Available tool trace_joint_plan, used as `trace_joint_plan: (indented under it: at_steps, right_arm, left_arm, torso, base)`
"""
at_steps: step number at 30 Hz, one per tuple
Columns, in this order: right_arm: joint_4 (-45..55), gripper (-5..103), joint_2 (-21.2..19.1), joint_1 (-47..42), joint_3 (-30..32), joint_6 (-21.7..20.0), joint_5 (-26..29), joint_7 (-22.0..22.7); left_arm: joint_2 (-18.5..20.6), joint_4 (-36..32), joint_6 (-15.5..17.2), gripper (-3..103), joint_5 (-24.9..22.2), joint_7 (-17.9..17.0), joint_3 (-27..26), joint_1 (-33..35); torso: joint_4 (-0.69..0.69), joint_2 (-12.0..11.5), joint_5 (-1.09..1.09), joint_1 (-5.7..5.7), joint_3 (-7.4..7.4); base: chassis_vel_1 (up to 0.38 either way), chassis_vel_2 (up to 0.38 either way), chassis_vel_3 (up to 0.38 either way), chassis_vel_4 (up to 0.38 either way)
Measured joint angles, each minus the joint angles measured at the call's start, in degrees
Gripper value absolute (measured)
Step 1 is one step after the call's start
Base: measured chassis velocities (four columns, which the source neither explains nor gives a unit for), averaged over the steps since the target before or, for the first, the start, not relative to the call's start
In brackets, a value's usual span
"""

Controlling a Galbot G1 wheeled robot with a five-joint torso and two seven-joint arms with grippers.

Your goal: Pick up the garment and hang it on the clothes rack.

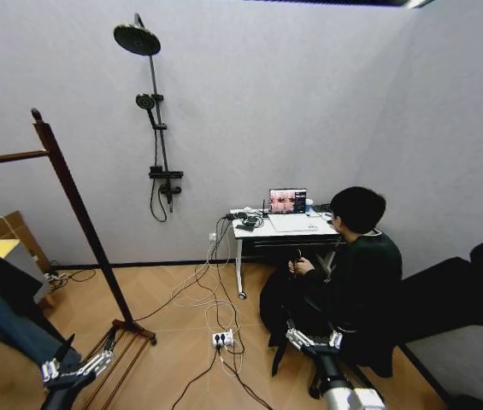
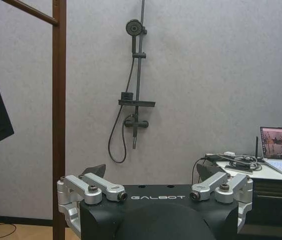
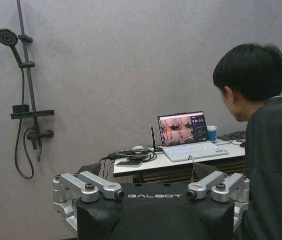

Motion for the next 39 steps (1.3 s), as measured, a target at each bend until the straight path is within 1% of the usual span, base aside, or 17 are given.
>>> trace_joint_plan:
  at_steps: [1, 10, 14, 16, 19, 22, 23, 33, 34, 36, 37, 39]
  right_arm:
    - [0.00, 100, 0.00, 0.01, 0.00, 0.00, 0.00, 0.00]
    - [0.00, 100, 0.00, 0.01, 0.00, 0.00, 0.00, 0.00]
    - [0.00, 100, 0.00, 0.01, 0.00, 0.00, 0.00, 0.00]
    - [0.00, 100, 0.00, 0.00, 0.01, 0.00, 0.00, 0.00]
    - [0.01, 100, 0.00, 0.00, 0.00, 0.00, 0.00, 0.00]
    - [0.00, 100, 0.00, 0.00, 0.00, 0.00, 0.00, 0.00]
    - [0.00, 100, 0.00, 0.01, 0.00, 0.00, 0.00, 0.00]
    - [0.00, 100, 0.00, -0.01, 0.01, 0.00, 0.00, 0.00]
    - [0.01, 100, 0.00, 0.00, 0.01, 0.00, 0.00, 0.00]
    - [0.00, 100, 0.00, 0.00, 0.00, 0.00, 0.00, 0.00]
    - [0.01, 100, 0.00, 0.00, -0.01, 0.00, 0.00, -0.01]
    - [0.00, 100, 0.00, -0.01, 0.01, 0.00, 0.00, 0.00]
  left_arm:
    - [0.00, 0.00, 0.00, 100, 0.00, 0.00, 0.00, 0.00]
    - [0.00, 0.00, 0.00, 100, 0.00, 0.00, 0.00, -0.01]
    - [0.00, 0.00, 0.00, 100, 0.00, 0.00, 0.00, 0.00]
    - [0.00, 0.00, 0.00, 100, 0.00, 0.00, 0.00, -0.01]
    - [0.00, 0.00, 0.00, 100, 0.00, 0.01, 0.00, -0.01]
    - [0.00, 0.00, 0.00, 100, 0.00, 0.00, 0.00, 0.00]
    - [0.00, 0.00, 0.00, 100, 0.00, 0.01, 0.00, -0.01]
    - [0.00, 0.00, 0.01, 100, 0.00, 0.00, 0.00, 0.01]
    - [0.00, -0.01, 0.00, 100, 0.00, 0.03, 0.00, 0.00]
    - [0.00, 0.00, 0.01, 100, 0.00, 0.00, 0.00, 0.00]
    - [0.00, 0.00, 0.01, 100, 0.00, 0.00, 0.00, 0.00]
    - [0.00, 0.00, 0.01, 100, 0.00, 0.00, 0.00, 0.01]
  torso:
    - [0.02, 0.00, 0.00, 0.00, 0.00]
    - [0.00, -0.01, 0.00, 0.02, 0.00]
    - [0.01, 0.00, -0.01, 0.00, 0.00]
    - [0.00, 0.00, 0.01, -0.01, 0.00]
    - [0.01, 0.00, -0.02, 0.00, 0.00]
    - [0.01, 0.00, 0.00, -0.01, 0.00]
    - [0.00, 0.00, 0.01, 0.00, 0.00]
    - [0.01, 0.02, -0.02, -0.04, -0.01]
    - [-0.01, 0.02, 0.03, -0.03, -0.01]
    - [0.01, 0.00, 0.03, -0.01, 0.01]
    - [0.02, 0.01, -0.04, -0.02, 0.00]
    - [0.01, 0.02, -0.02, -0.04, -0.02]
  base:
    - [0.000, 0.000, 0.000, 0.000]
    - [0.054, -0.046, -0.053, 0.047]
    - [0.190, -0.195, -0.176, 0.166]
    - [0.240, -0.234, -0.234, 0.232]
    - [0.247, -0.258, -0.254, 0.249]
    - [0.298, -0.299, -0.266, 0.260]
    - [0.340, -0.320, -0.328, 0.311]
    - [0.357, -0.352, -0.370, 0.350]
    - [0.392, -0.347, -0.353, 0.349]
    - [0.392, -0.391, -0.369, 0.349]
    - [0.363, -0.391, -0.340, 0.364]
    - [0.362, -0.374, -0.340, 0.348]
